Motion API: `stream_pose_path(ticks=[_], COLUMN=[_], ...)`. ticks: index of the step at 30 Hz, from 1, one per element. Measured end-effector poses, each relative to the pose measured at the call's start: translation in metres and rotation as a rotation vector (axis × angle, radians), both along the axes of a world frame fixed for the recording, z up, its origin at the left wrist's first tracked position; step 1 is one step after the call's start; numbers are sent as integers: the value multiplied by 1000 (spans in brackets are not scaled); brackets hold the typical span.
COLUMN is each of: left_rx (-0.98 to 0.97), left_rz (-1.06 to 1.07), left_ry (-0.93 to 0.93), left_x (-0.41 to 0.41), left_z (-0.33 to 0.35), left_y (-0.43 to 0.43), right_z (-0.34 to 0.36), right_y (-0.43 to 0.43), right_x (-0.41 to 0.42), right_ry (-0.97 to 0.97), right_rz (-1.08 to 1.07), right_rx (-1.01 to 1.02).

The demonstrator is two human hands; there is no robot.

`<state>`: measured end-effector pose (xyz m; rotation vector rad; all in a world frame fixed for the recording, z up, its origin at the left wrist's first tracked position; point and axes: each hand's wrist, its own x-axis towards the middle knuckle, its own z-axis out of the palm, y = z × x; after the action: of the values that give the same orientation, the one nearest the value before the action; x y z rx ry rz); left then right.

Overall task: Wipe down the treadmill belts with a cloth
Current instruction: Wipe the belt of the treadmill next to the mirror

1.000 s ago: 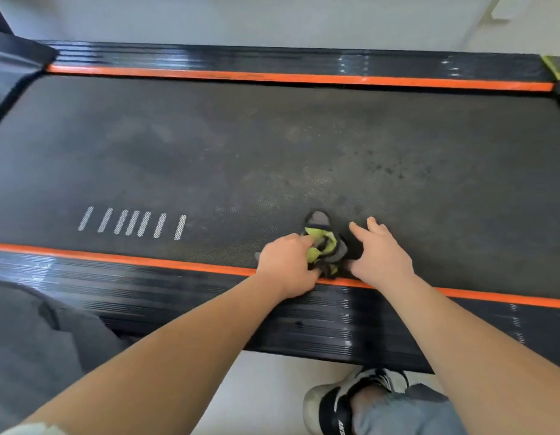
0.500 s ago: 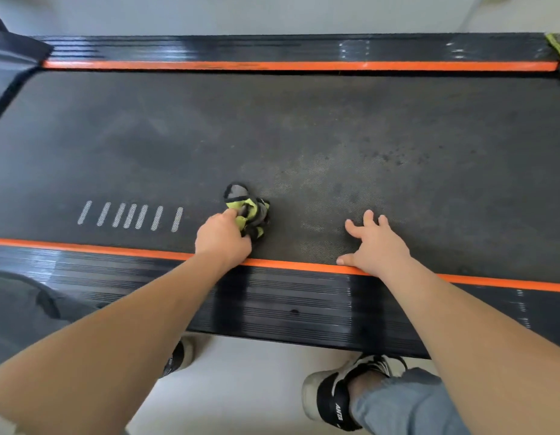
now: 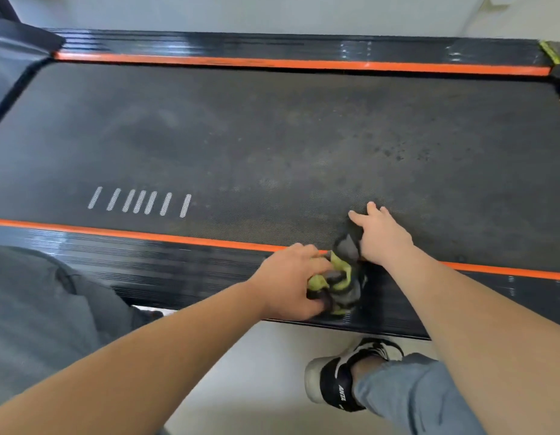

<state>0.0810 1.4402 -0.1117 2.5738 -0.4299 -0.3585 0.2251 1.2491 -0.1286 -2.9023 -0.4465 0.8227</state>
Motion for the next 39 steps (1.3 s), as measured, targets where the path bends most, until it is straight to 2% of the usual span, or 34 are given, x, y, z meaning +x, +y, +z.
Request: stream_pose_path(ticks=[3,6,7,9,12,14,16,18,22,25,27,29,31,33,35,37,39], left_rx=[163,303,362,419,320,171,86,94,271,208,115,55,67,179,276,318,328], left_rz=[-219,-260,-193,91,585,719,763,777,758,838,682,413,205,131,265,528,677], left_ry=[-102,-154,-153,-121,8,-6,-121,-151,208,208,172,152,136,61,-5,-16,-5], left_x=[-16,-16,-15,-12,-1,17,40,61,82,97,106,108,116,133,149,160,157], left_z=[2,10,10,11,19,17,15,10,-13,-18,-21,-23,-24,-23,-26,-30,-32], left_y=[5,46,67,109,125,110,99,98,77,36,-2,-36,-39,-12,29,64,58], right_z=[5,10,11,11,10,8,6,5,1,-2,-1,1,4,8,8,5,-2], right_y=[4,9,11,15,20,24,25,23,13,11,10,7,-1,-6,-4,-2,-5], right_x=[-5,-9,-10,-9,-5,-2,1,5,17,25,30,36,42,44,39,33,34], right_ry=[-1,-23,-22,-16,-23,-44,-60,-69,31,110,134,110,50,19,-15,-39,-51], right_rz=[1,-3,-1,5,-6,-19,-44,-80,-195,-193,-186,-133,-79,-86,-114,-144,-184], right_rx=[19,34,37,34,42,54,74,72,-35,-64,-68,-58,-70,-86,-93,-80,-103])
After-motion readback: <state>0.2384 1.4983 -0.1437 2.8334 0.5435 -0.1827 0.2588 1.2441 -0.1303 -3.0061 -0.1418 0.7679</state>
